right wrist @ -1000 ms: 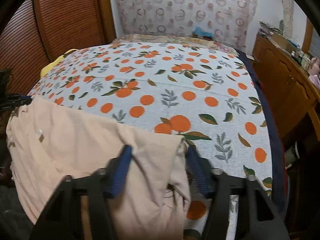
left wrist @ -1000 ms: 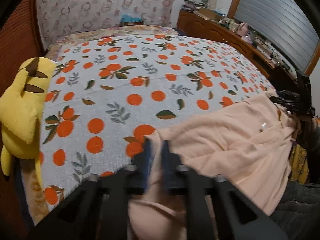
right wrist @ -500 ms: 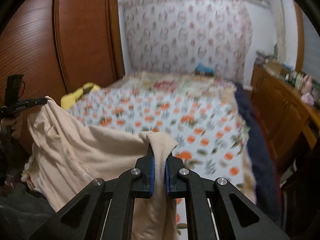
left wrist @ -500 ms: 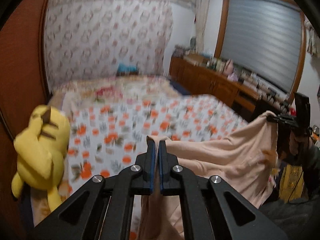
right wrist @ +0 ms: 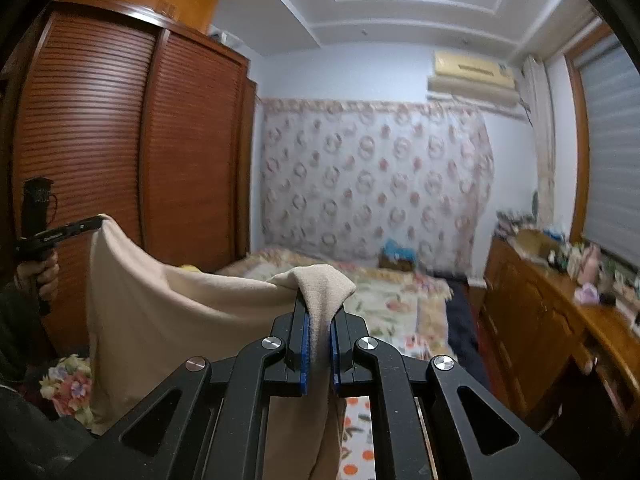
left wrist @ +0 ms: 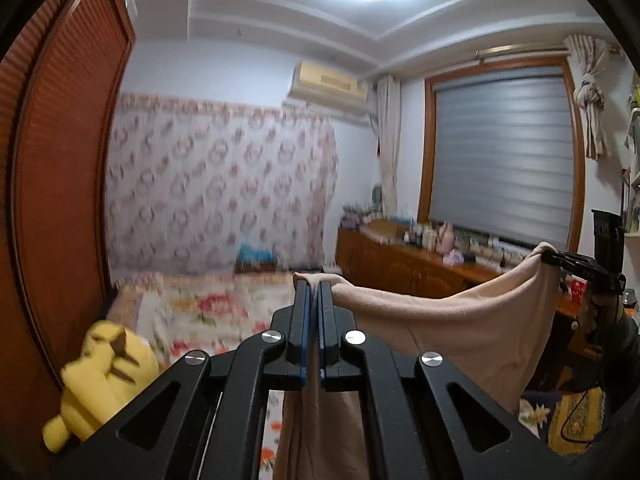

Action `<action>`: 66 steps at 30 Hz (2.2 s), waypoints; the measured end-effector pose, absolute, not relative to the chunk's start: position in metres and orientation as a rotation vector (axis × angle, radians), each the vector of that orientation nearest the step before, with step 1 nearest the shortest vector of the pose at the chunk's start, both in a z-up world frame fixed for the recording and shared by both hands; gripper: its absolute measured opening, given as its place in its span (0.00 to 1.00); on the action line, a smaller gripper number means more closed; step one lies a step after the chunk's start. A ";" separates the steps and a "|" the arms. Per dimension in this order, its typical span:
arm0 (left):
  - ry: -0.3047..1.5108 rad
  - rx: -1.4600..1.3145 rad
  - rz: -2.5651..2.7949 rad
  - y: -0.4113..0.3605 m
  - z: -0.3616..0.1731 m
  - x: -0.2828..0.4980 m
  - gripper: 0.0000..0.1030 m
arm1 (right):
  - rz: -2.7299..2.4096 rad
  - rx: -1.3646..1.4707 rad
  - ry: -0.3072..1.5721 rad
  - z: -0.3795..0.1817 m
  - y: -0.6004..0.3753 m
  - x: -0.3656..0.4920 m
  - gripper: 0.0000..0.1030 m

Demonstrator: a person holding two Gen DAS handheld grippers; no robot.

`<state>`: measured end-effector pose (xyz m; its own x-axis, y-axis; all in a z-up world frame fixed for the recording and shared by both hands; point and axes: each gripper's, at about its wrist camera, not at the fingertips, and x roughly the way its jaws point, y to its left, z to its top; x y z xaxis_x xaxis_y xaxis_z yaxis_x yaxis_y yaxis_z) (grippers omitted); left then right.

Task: Fold small clothes
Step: 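Lift the held shirt high above the bed with both grippers, then lay the shirt back onto the bed and open both grippers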

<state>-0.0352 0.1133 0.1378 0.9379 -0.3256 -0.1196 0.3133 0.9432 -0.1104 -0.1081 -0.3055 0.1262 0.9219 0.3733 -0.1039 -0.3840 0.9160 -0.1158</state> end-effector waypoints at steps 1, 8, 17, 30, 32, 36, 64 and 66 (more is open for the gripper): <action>0.113 -0.083 -0.327 0.115 0.148 -0.040 0.04 | 0.384 -0.141 0.060 0.134 -0.307 -0.114 0.07; -0.021 -0.040 -0.324 0.122 0.201 -0.071 0.04 | 0.381 -0.188 -0.061 0.189 -0.313 -0.155 0.07; -0.098 -0.011 -0.281 0.127 0.228 -0.073 0.04 | 0.357 -0.237 -0.184 0.220 -0.312 -0.169 0.07; 0.115 0.054 -0.081 0.120 0.182 0.091 0.04 | 0.291 -0.282 0.019 0.188 -0.273 -0.020 0.07; 0.169 0.034 -0.067 0.131 0.158 0.131 0.04 | 0.285 -0.298 0.081 0.170 -0.263 0.023 0.07; 0.298 0.005 -0.038 0.145 0.103 0.206 0.04 | 0.258 -0.301 0.214 0.127 -0.240 0.107 0.07; 0.796 -0.004 -0.276 0.083 -0.073 0.199 0.83 | 0.219 -0.133 0.634 0.005 -0.240 0.184 0.51; 0.825 0.002 -0.284 0.079 -0.084 0.195 0.83 | 0.245 -0.099 0.670 0.000 -0.246 0.180 0.51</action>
<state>0.1950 0.0786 -0.0838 0.6428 -0.2482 -0.7247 0.2497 0.9623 -0.1081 0.1803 -0.2460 0.0000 0.7562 0.1928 -0.6252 -0.2565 0.9665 -0.0122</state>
